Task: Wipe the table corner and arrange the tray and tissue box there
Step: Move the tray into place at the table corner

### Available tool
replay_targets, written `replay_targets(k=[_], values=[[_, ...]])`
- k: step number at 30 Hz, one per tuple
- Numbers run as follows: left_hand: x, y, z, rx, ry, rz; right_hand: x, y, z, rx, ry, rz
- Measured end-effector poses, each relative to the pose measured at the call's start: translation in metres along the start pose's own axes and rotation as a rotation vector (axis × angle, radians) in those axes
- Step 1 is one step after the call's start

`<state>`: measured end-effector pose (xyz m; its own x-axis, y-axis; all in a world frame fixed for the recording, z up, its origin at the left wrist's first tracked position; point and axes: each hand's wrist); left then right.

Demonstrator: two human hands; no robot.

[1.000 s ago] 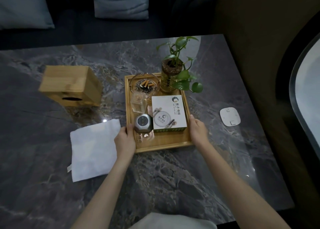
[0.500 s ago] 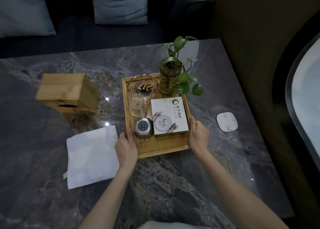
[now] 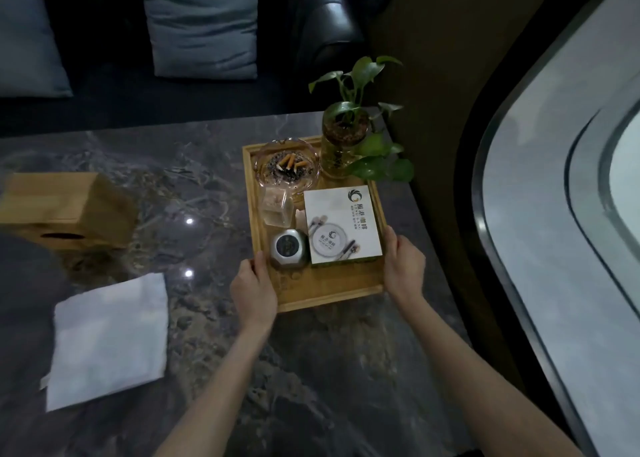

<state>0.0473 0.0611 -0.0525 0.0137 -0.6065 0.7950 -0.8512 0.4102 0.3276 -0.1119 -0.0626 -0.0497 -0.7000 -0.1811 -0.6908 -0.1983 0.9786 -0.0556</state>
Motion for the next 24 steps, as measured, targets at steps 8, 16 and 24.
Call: replay_targets(k=[8, 16, 24], values=[[0.013, 0.023, 0.053, -0.036, 0.033, -0.002, 0.040, -0.019, -0.039, 0.008, -0.033, 0.040], [0.007, 0.046, 0.086, -0.015, -0.049, -0.046, 0.079, -0.022, -0.044, -0.031, -0.022, 0.075], [-0.006, 0.050, 0.095, -0.006, -0.127, -0.090, 0.097, -0.012, -0.037, -0.063, 0.004, 0.100]])
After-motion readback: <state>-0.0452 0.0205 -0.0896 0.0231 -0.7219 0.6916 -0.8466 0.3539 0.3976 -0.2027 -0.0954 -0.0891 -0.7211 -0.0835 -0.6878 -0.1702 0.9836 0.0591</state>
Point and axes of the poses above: each hand's wrist, its own y-axis away from the middle knuckle, its own z-axis out of the palm, x = y × z, and after that the axes turned 10 degrees about -z, right-handed
